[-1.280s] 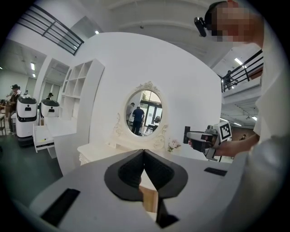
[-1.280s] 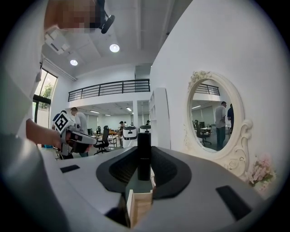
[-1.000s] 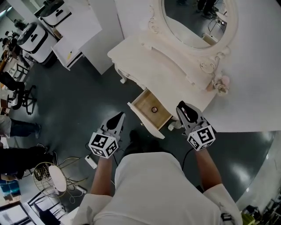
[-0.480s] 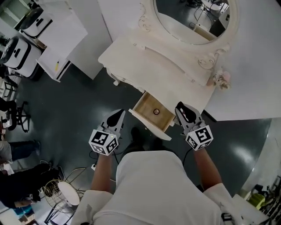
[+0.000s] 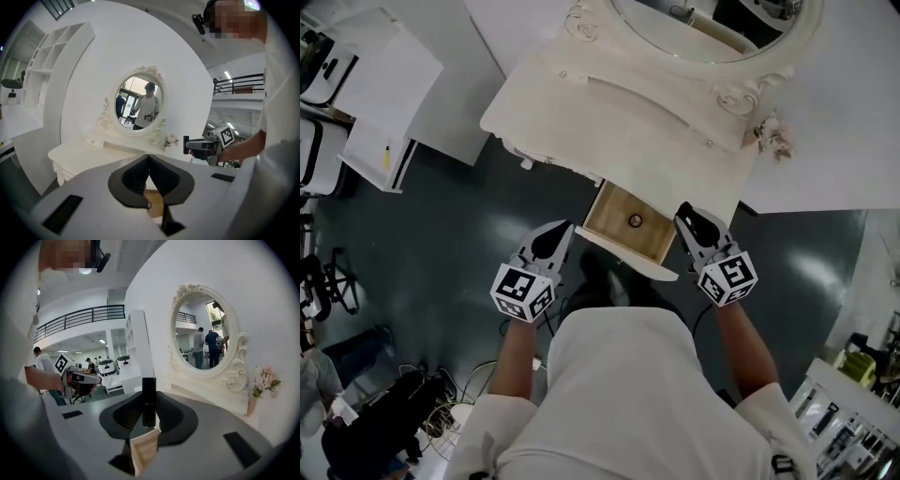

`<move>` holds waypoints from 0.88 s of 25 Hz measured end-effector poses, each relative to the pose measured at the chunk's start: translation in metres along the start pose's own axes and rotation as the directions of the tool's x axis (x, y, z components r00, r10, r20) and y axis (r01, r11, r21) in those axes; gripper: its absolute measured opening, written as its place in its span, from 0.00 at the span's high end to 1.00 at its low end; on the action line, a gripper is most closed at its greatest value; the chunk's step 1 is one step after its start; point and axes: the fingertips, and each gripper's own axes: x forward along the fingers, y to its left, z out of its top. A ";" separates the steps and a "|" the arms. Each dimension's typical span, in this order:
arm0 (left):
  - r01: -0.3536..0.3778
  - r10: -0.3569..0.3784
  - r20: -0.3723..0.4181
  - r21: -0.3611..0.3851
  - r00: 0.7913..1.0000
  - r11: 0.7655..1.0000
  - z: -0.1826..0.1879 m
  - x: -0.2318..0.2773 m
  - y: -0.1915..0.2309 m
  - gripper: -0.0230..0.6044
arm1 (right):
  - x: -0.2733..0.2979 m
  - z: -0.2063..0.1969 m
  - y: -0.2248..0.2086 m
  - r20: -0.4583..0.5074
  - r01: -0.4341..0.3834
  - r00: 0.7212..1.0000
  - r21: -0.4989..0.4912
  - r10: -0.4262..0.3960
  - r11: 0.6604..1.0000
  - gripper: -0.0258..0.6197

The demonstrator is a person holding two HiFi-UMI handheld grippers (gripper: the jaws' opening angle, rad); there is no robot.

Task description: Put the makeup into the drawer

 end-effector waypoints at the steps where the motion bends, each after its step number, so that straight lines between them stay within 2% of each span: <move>1: 0.025 -0.025 -0.014 -0.003 1.000 1.000 -0.003 0.003 0.003 0.94 | 0.001 -0.004 0.001 -0.012 0.019 1.000 0.020 -0.019 1.000 0.80; 5: 0.095 -0.095 -0.061 0.006 0.994 0.995 -0.012 0.020 0.014 0.94 | 0.006 -0.022 -0.002 -0.058 0.066 0.996 0.062 -0.063 0.996 0.80; 12: 0.171 -0.170 -0.108 0.001 0.980 0.985 -0.022 0.046 0.020 0.94 | 0.014 -0.064 -0.005 -0.147 0.128 0.983 0.128 -0.109 0.983 0.80; 17: 0.188 -0.190 -0.145 -0.024 0.971 0.982 -0.041 0.064 0.014 0.94 | 0.029 -0.101 -0.014 -0.208 0.141 0.973 0.184 -0.102 0.973 0.80; 22: 0.171 -0.174 -0.165 -0.032 0.971 0.985 -0.054 0.083 0.009 0.94 | 0.054 -0.136 -0.022 -0.270 0.118 0.961 0.210 -0.059 0.970 0.80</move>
